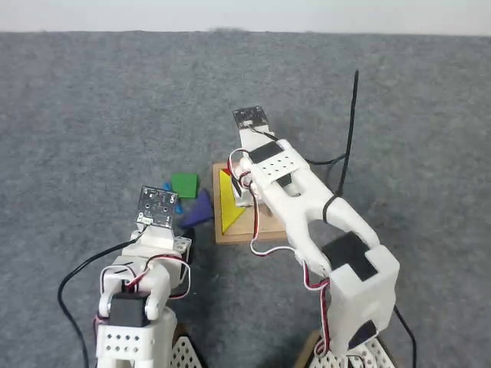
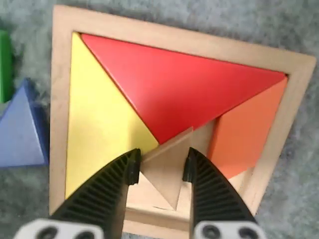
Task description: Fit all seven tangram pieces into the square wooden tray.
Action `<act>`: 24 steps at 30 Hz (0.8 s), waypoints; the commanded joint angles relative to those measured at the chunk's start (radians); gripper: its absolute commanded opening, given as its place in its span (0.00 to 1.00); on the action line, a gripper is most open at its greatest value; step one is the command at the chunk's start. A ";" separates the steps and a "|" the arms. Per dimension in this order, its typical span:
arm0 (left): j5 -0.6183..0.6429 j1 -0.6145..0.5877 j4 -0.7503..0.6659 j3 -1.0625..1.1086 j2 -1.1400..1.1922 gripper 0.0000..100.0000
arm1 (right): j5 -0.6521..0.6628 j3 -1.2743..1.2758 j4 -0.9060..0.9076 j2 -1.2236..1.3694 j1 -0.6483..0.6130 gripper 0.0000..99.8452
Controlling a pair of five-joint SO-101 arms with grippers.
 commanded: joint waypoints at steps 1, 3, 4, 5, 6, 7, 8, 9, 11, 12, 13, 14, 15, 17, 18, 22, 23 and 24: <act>-0.009 0.002 -0.017 -0.012 -0.008 0.15 | 0.017 -0.066 0.012 0.005 0.005 0.13; -0.009 0.002 -0.017 -0.012 -0.008 0.15 | 0.037 -0.075 0.033 0.004 0.008 0.16; -0.009 0.002 -0.017 -0.012 -0.008 0.15 | 0.038 -0.084 0.045 0.002 0.008 0.16; -0.009 0.002 -0.017 -0.012 -0.008 0.15 | 0.040 -0.092 0.054 -0.004 0.008 0.17; -0.009 0.002 -0.017 -0.012 -0.008 0.15 | 0.040 -0.095 0.059 -0.016 0.010 0.17; -0.009 0.002 -0.017 -0.012 -0.008 0.15 | 0.043 -0.095 0.059 -0.030 0.012 0.17; -0.009 0.002 -0.017 -0.012 -0.008 0.15 | 0.058 -0.094 0.059 -0.047 0.018 0.17; -0.009 0.002 -0.017 -0.012 -0.008 0.15 | 0.068 -0.094 0.059 -0.059 0.022 0.17; -0.009 0.002 -0.017 -0.012 -0.008 0.15 | 0.075 -0.094 0.058 -0.077 0.036 0.17; -0.009 0.002 -0.017 -0.012 -0.008 0.15 | 0.075 -0.094 0.058 -0.084 0.041 0.17; -0.009 0.002 -0.017 -0.012 -0.008 0.15 | 0.078 -0.094 0.059 -0.088 0.045 0.17; -0.009 0.002 -0.017 -0.012 -0.008 0.15 | 0.094 -0.094 0.059 -0.091 0.047 0.17; -0.009 0.002 -0.017 -0.012 -0.008 0.15 | 0.104 -0.094 0.059 -0.096 0.047 0.17; -0.009 0.002 -0.017 -0.012 -0.008 0.15 | 0.120 -0.094 0.058 -0.122 0.047 0.17; -0.009 0.002 -0.017 -0.012 -0.008 0.15 | 0.133 -0.092 0.056 -0.143 0.045 0.17; -0.009 0.002 -0.017 -0.012 -0.008 0.15 | 0.186 0.009 0.002 -0.286 0.039 0.15; -0.009 0.002 -0.017 -0.012 -0.008 0.15 | 0.201 0.064 -0.030 -0.335 0.039 0.13; -0.009 0.002 -0.017 -0.012 -0.008 0.15 | 0.221 0.126 -0.065 -0.387 0.039 0.11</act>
